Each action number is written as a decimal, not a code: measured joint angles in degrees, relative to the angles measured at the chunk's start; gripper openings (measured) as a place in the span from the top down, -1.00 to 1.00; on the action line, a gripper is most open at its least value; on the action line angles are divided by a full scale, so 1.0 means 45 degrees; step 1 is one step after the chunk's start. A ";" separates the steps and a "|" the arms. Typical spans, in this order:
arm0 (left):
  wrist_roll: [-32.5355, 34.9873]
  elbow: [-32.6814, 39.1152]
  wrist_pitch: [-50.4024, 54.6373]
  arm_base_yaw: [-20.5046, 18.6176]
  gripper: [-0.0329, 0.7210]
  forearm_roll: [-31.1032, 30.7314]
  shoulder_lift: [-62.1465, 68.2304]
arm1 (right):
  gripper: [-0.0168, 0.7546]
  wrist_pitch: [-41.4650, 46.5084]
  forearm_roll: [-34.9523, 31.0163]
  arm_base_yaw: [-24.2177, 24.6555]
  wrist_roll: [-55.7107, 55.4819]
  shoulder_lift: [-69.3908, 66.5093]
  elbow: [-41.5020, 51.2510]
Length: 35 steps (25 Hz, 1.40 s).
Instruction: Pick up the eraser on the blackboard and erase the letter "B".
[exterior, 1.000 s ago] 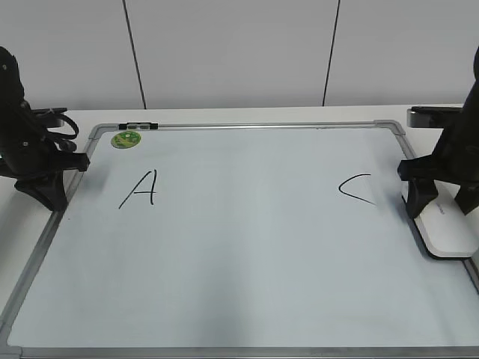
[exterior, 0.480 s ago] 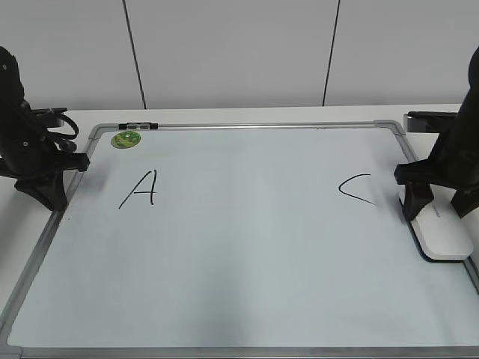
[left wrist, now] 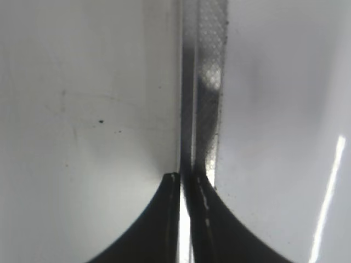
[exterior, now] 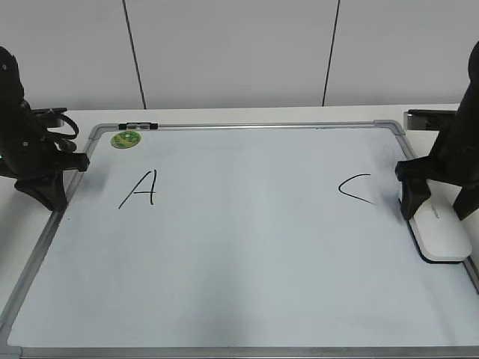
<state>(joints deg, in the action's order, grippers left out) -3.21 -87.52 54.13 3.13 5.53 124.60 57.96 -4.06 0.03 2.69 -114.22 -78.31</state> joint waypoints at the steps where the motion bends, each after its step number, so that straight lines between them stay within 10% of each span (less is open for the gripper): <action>1: 0.0000 0.0000 0.0000 0.0000 0.86 0.0000 0.0000 | -0.75 0.0269 0.0000 0.0000 0.0000 0.0014 -0.0233; 4: 0.0000 -0.0073 0.0058 0.0000 0.75 0.0000 0.0000 | -0.75 0.0840 0.0000 0.0000 0.0000 0.0014 -0.0855; 11: 0.0000 -0.0393 0.0811 0.0000 -0.34 0.0000 0.0000 | -0.75 0.1939 0.0000 0.0000 0.0000 0.0014 -0.2014; 15: 0.0000 -0.0488 0.1256 0.0000 -0.63 -0.0128 -0.0229 | -0.75 0.2226 0.0000 0.0000 0.0000 0.0014 -0.2113; 35: 0.0000 0.0083 0.2194 0.0213 -0.34 -0.0616 -0.3094 | -0.35 0.2506 -0.0227 0.0000 -0.0105 0.1831 -0.1128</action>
<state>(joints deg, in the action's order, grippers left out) -3.21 -87.15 64.00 4.09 2.76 110.68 69.24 -5.08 0.03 2.22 -105.98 -83.39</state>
